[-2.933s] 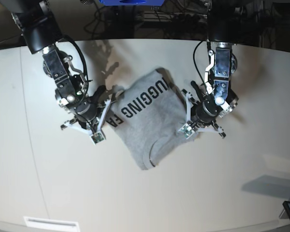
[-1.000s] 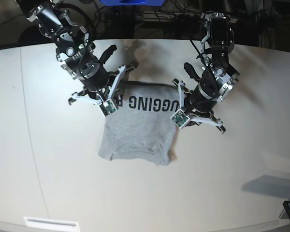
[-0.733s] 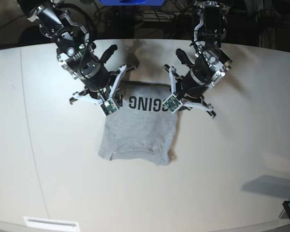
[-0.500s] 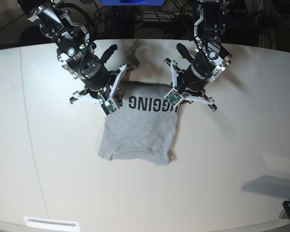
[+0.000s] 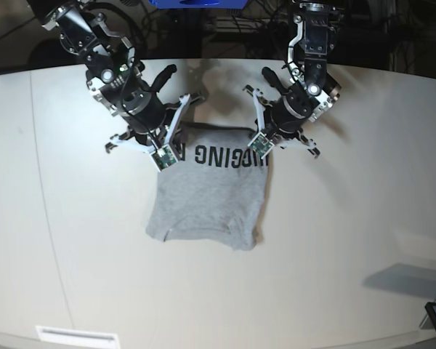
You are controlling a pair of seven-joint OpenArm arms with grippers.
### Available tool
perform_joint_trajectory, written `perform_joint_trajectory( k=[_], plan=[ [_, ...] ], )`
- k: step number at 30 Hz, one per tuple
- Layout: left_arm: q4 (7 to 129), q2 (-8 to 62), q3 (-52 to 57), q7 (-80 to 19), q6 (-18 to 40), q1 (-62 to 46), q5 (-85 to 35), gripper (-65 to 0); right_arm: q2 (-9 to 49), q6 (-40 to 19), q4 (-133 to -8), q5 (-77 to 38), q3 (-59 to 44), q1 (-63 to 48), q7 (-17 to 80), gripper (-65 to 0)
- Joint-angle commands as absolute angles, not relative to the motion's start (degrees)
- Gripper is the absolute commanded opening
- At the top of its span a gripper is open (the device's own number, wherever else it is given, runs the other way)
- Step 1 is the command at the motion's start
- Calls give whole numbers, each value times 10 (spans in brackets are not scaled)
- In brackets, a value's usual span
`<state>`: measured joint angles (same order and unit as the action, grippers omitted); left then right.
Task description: Fold the T-shirt properly
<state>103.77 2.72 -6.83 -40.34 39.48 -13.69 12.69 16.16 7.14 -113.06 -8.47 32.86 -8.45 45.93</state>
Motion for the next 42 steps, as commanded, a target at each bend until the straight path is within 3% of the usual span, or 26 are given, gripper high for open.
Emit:
perform_joint_trajectory(
  k=[1, 7, 12, 21, 33, 42],
  plan=[
    [1057, 29, -67, -417, 400, -139, 135, -650, 163, 72, -1140, -81, 326, -80, 444, -650],
    [1156, 43, -66, -423, 400, -139, 139, -650, 163, 72, -1140, -81, 326, -79, 441, -650],
    [1160, 42, -65, -430, 400, -129, 135, -650, 162, 72, -1141, -81, 327, -72, 440, -650],
    [1091, -6, -74, -431, 400, -72, 140, -650, 140, 67, -1110, -83, 332, -62, 440, -649],
    [1004, 18, -68, -430, 400, -77, 135, -650, 126, 66, -1003, -84, 331, -79, 379, -649],
    [1120, 29, -31, -434, 400, -73, 139, -650, 145, 72, -1101, -82, 326, -77, 403, -649]
  ],
)
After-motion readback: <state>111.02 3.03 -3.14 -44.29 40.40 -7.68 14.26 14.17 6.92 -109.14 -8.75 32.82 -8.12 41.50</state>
